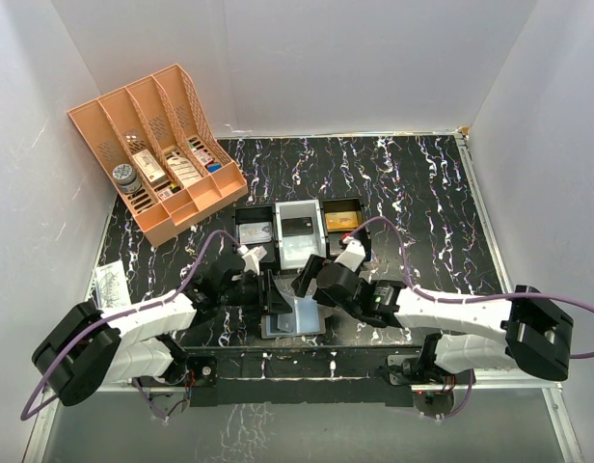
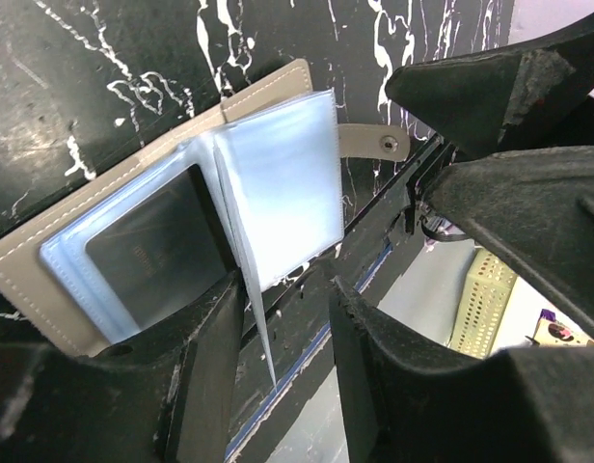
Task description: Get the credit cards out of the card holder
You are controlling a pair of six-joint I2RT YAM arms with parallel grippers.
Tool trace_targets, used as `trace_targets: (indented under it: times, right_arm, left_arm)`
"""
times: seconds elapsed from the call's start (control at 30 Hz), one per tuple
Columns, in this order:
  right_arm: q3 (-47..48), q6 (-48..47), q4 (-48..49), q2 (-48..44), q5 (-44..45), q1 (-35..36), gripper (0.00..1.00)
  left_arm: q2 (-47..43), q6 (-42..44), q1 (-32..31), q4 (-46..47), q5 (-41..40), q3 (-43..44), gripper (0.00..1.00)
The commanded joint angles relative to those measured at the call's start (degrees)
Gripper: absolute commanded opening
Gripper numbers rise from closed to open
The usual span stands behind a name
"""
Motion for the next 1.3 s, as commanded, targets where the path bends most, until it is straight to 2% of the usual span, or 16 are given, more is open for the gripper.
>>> trace_targets:
  times: [0.0,0.2,0.33,0.57,0.77,0.93,1.1,1.27]
  right_arm:
    - [-1.91,2.04,1.88,-2.96,3.84,-0.25,0.90]
    - [-4.42,3.93,2.65,-5.50,5.19,-0.25,0.90]
    - [-5.80,5.12,2.13,-7.46,5.80,-0.25,0.90]
    - [-9.83,5.87,4.35,-12.29,6.17,-0.25,0.87]
    - [-13.92,3.89,10.82,-17.42,4.07,-0.25,0.75]
    - [-16.69,1.45,15.03,-20.29,2.26,-0.25,0.66]
    - [-18.16,-1.51,19.90,-18.93,-1.36,-0.26,0.57]
    - [-14.20,-3.24,20.31,-14.20,-5.14,-0.25,0.55]
  left_arm:
    - [2.04,-0.26,-1.70,0.55,0.47,3.34,0.40]
    - [7.96,-2.46,-7.83,5.05,-1.54,6.35,0.44]
    - [9.61,-2.73,-11.16,3.20,-5.97,8.33,0.48]
    - [-0.50,-1.66,-11.72,-6.42,-13.51,6.53,0.58]
    - [-7.33,-2.44,-11.72,-12.60,-18.28,5.06,0.61]
    - [-9.41,-3.91,-11.73,-13.68,-20.06,3.69,0.62]
    - [-11.06,-4.23,-11.69,-16.13,-22.21,3.92,0.64]
    - [-12.23,-3.53,-11.71,-19.78,-24.87,5.54,0.66]
